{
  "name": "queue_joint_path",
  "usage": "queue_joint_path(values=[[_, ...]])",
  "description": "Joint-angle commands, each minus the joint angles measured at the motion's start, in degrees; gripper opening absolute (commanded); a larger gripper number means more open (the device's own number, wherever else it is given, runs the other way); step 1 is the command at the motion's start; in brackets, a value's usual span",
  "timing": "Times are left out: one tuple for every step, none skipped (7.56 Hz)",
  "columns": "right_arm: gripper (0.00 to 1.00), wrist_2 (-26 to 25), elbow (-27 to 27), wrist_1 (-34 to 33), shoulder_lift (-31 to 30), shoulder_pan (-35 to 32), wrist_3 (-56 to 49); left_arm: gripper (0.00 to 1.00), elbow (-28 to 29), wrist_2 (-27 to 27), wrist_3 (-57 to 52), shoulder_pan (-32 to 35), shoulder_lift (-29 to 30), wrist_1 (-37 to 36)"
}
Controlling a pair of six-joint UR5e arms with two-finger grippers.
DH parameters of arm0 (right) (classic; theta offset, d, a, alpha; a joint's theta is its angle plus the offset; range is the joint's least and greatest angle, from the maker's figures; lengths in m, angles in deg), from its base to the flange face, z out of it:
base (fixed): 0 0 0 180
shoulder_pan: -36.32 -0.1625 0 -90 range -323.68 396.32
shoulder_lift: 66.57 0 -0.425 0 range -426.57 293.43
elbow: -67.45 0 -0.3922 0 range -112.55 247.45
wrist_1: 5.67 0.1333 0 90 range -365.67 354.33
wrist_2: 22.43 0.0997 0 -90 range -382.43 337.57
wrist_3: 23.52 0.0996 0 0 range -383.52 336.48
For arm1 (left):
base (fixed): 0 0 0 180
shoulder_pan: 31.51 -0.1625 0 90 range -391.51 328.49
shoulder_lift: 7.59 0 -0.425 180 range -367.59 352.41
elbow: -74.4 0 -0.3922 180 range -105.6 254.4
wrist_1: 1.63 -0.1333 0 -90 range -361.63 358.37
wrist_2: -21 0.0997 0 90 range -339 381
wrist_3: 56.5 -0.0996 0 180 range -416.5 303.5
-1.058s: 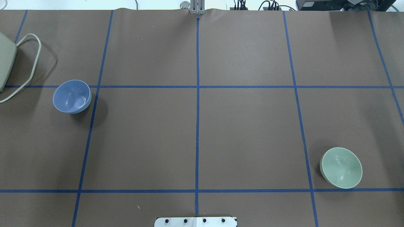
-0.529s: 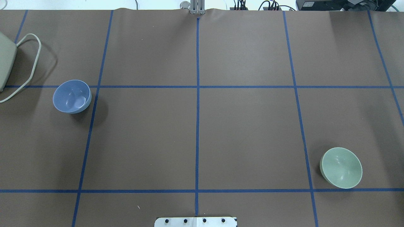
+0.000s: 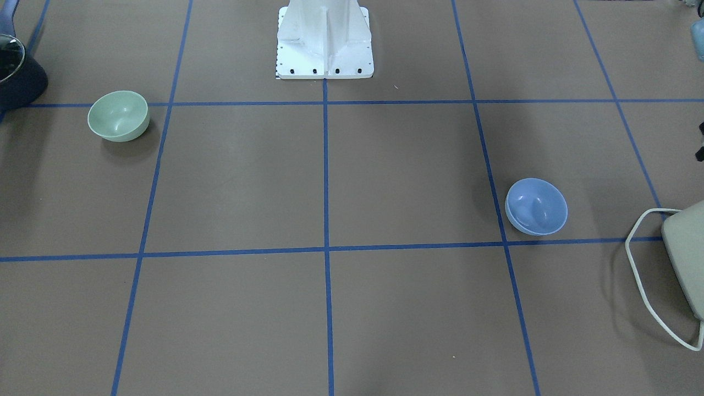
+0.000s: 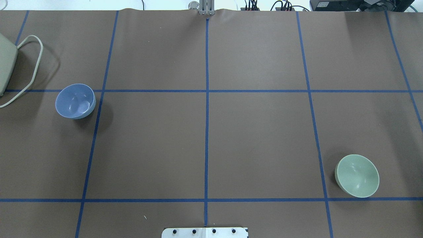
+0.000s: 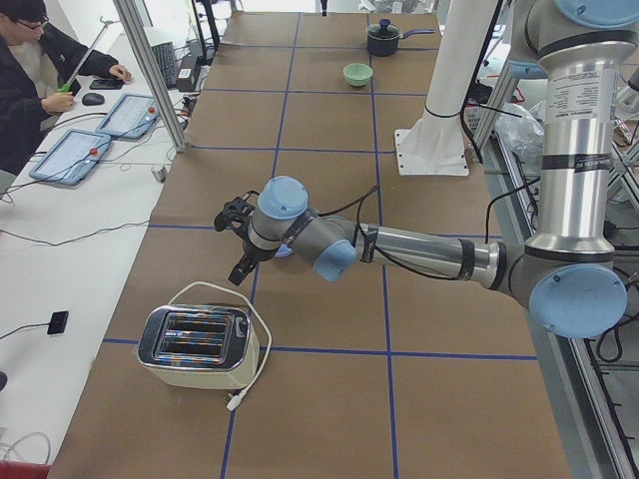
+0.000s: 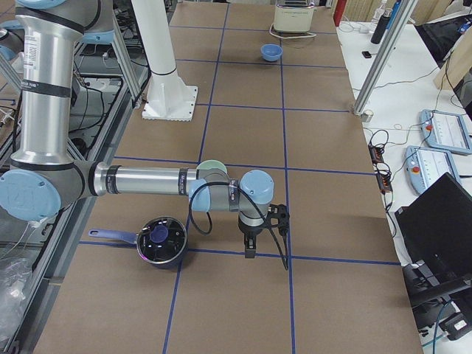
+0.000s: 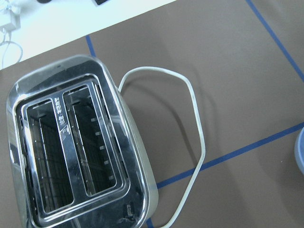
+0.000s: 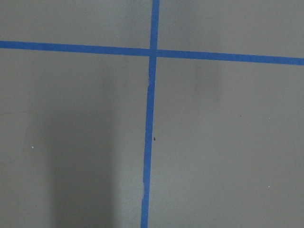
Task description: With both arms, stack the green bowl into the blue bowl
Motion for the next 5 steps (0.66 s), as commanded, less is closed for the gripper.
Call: queue_joint_path(values=[[1.00,-0.05,-0.04,0.02,0.00,-0.07,-0.03,0.98,0.93,3.70,20.90,-12.80,1.54,0.92],[1.00,-0.05,-0.04,0.02,0.00,0.02,-0.03,0.98,1.46,10.60,25.35,-17.38,1.54,1.10],[1.00,-0.05,-0.13,0.02,-0.08,0.02,-0.03,0.98,3.72,12.50,27.48,-19.26,3.28,1.36],[1.00,-0.05,-0.04,0.02,-0.17,0.02,-0.03,0.98,6.18,12.52,28.64,-20.58,6.70,1.37],[1.00,-0.05,-0.04,0.02,-0.17,-0.07,-0.03,0.95,8.04,12.69,28.73,-22.42,8.30,1.45]])
